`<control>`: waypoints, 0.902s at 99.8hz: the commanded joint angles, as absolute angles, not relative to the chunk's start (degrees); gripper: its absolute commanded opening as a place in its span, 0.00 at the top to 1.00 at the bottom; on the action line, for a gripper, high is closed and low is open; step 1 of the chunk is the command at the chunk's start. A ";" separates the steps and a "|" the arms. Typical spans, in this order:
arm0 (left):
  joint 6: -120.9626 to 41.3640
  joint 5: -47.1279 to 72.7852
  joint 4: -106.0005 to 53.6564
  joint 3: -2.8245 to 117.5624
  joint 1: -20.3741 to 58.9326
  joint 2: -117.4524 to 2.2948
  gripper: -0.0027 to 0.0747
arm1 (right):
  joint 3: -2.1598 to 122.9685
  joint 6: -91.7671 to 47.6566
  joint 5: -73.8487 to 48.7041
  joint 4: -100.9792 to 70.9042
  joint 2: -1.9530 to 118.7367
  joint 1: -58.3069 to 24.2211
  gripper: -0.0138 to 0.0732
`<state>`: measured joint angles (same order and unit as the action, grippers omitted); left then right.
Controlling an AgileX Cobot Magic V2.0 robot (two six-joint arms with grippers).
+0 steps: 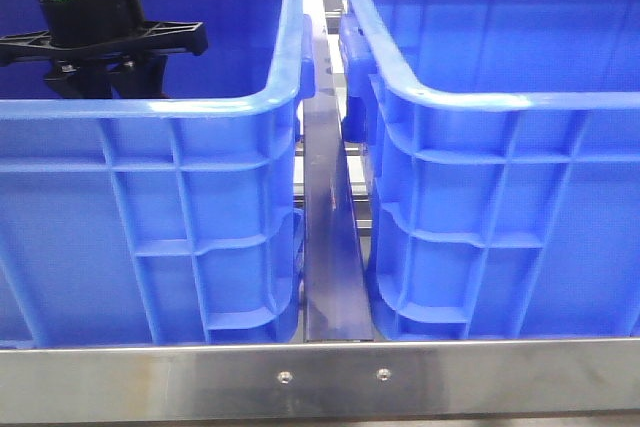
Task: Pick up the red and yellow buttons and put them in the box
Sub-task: 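Close the left gripper on the red button and lift it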
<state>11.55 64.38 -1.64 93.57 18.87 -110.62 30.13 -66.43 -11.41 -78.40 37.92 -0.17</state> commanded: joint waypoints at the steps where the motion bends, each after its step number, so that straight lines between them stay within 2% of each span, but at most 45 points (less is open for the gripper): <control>1: 11.62 62.45 -2.07 95.40 18.81 -107.49 0.93 | 31.53 -66.72 -11.10 -78.76 37.58 -0.09 0.28; 12: 11.62 60.27 -2.07 95.40 18.93 -106.92 0.95 | 31.53 -66.72 -11.10 -78.76 37.58 -0.09 0.28; 46: 10.59 52.46 -2.07 95.05 21.89 -100.65 0.95 | 31.53 -66.72 -11.10 -78.76 37.58 -0.09 0.28; 90: 8.26 49.53 -4.68 94.92 26.12 -92.66 0.95 | 31.53 -66.72 -11.10 -78.76 37.58 -0.09 0.28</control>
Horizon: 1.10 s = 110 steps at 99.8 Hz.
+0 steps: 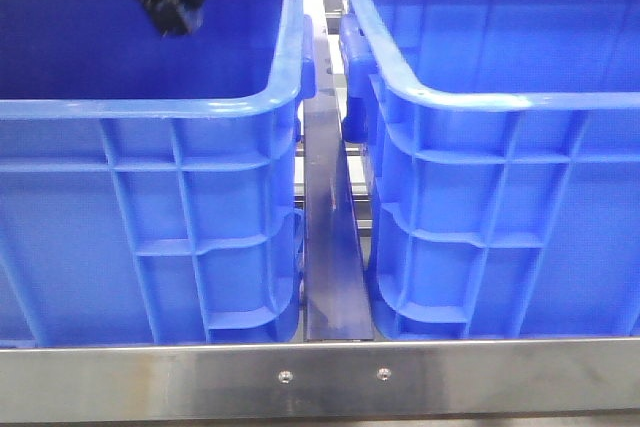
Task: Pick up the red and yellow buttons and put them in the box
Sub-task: 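Close the left gripper on the red button and lift it, then grasp the red button's cap with the right gripper from the left gripper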
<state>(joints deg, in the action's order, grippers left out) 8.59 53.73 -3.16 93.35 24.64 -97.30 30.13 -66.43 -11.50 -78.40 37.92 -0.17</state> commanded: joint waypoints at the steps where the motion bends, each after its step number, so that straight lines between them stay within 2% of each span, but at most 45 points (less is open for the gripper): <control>1: 8.26 49.60 -4.94 94.92 26.14 -92.54 0.95 | 31.53 -66.72 -11.10 -78.76 37.58 -0.09 0.28; 70: 2.88 50.55 -6.22 94.92 40.51 -90.31 0.95 | 31.59 -66.72 -10.64 -78.76 37.58 -0.09 0.28; 110: 2.62 52.58 -6.22 94.92 41.81 -90.31 0.95 | 37.97 -65.87 -15.74 -84.27 45.15 -0.09 0.28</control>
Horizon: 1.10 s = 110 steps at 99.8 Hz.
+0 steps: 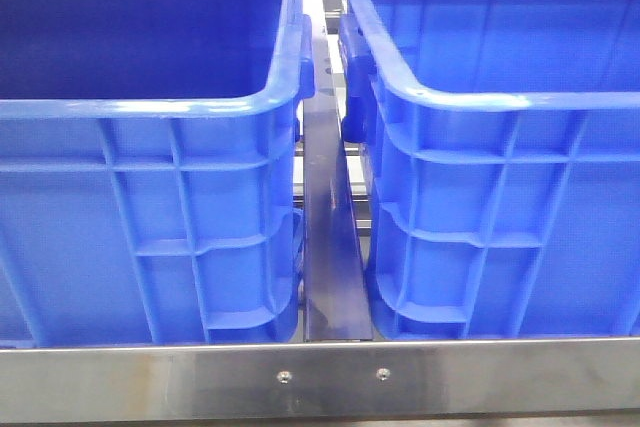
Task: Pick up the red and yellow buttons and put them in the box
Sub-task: 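Grasp the red button's cap with the right gripper from the left gripper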
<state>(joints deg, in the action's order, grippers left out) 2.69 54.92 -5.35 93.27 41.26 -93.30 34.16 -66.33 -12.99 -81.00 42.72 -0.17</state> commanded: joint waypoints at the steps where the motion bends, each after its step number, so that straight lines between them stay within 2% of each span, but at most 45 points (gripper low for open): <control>1: 2.62 52.75 -6.22 94.92 41.81 -90.31 0.95 | 38.15 -65.72 -16.09 -84.66 45.44 -0.09 0.27; 15: 2.39 53.28 -6.22 94.92 41.81 -90.31 0.95 | 41.90 -62.98 -23.57 -86.27 52.02 -0.09 0.26; 35: 2.02 53.40 -6.22 94.92 41.81 -90.31 0.95 | 48.46 -55.48 -36.67 -86.39 63.00 -0.09 0.13; 68: 2.02 53.30 -6.22 94.92 41.81 -90.31 0.95 | 59.99 -44.14 -56.31 -86.84 78.27 -0.15 0.13; 81: 1.92 52.95 -6.22 94.92 41.81 -90.31 0.95 | 62.63 -42.65 -58.18 -86.84 80.99 -0.82 0.13; 110: 1.79 52.25 -7.63 94.92 41.81 -90.31 0.95 | 65.37 -42.65 -53.59 -86.86 83.36 -6.12 0.13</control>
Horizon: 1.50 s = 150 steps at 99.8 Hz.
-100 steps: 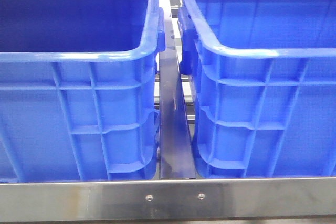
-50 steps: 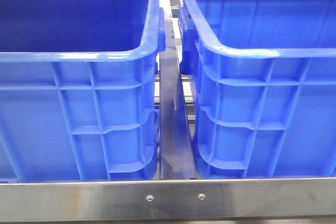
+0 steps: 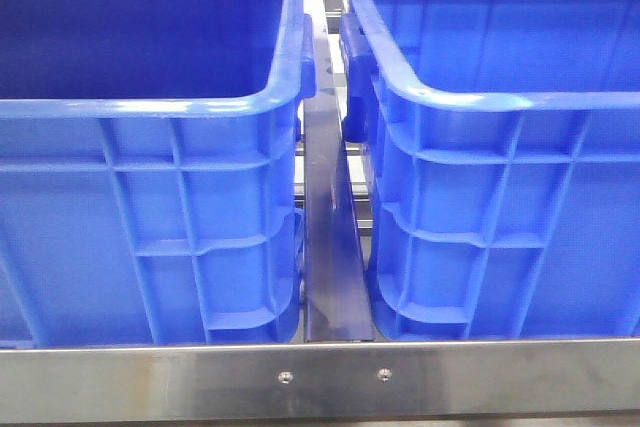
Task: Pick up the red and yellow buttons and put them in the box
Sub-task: 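Grasp the red button's cap with the right gripper from the left gripper, then open the left gripper and move the red button into the empty crate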
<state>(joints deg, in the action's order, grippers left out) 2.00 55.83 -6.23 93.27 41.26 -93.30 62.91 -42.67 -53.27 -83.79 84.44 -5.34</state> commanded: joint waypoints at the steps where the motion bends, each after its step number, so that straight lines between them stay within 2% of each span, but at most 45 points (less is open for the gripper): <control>1: 1.79 52.25 -7.63 94.92 41.81 -90.31 0.95 | 65.46 -42.65 -53.59 -86.86 83.35 -6.26 0.13; 24: 1.70 52.25 -7.68 94.92 41.81 -90.31 0.95 | 65.46 -42.65 -54.22 -86.86 83.47 -6.99 0.16; 69: 1.70 52.60 -8.55 94.92 41.81 -90.31 0.95 | 65.46 -42.65 -57.87 -86.81 83.47 -6.99 0.52; 86: 1.35 52.84 -8.55 94.92 41.81 -90.31 0.94 | 65.46 -42.65 -57.98 -86.81 83.47 -6.99 0.55; 95: 1.20 52.84 -8.55 94.92 41.81 -90.31 0.86 | 65.46 -42.65 -57.98 -86.81 83.47 -6.99 0.55; 116: 1.20 52.84 -8.55 94.92 41.81 -90.31 0.47 | 65.46 -42.65 -57.98 -86.81 83.47 -6.99 0.55; 122: 1.20 53.05 -8.55 94.92 41.81 -90.31 0.39 | 65.46 -42.65 -57.98 -86.81 83.47 -6.99 0.55; 130: 1.20 53.33 -8.55 94.92 41.81 -90.31 0.35 | 65.46 -42.65 -57.87 -86.81 83.47 -6.99 0.55; 150: 1.20 53.42 -8.55 94.92 41.81 -90.31 0.35 | 65.46 -43.38 -55.63 -86.81 83.28 -5.40 0.55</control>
<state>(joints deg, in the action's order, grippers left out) 1.16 56.09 -7.39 93.27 41.26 -92.83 63.50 -42.41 -55.79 -82.63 85.20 -6.81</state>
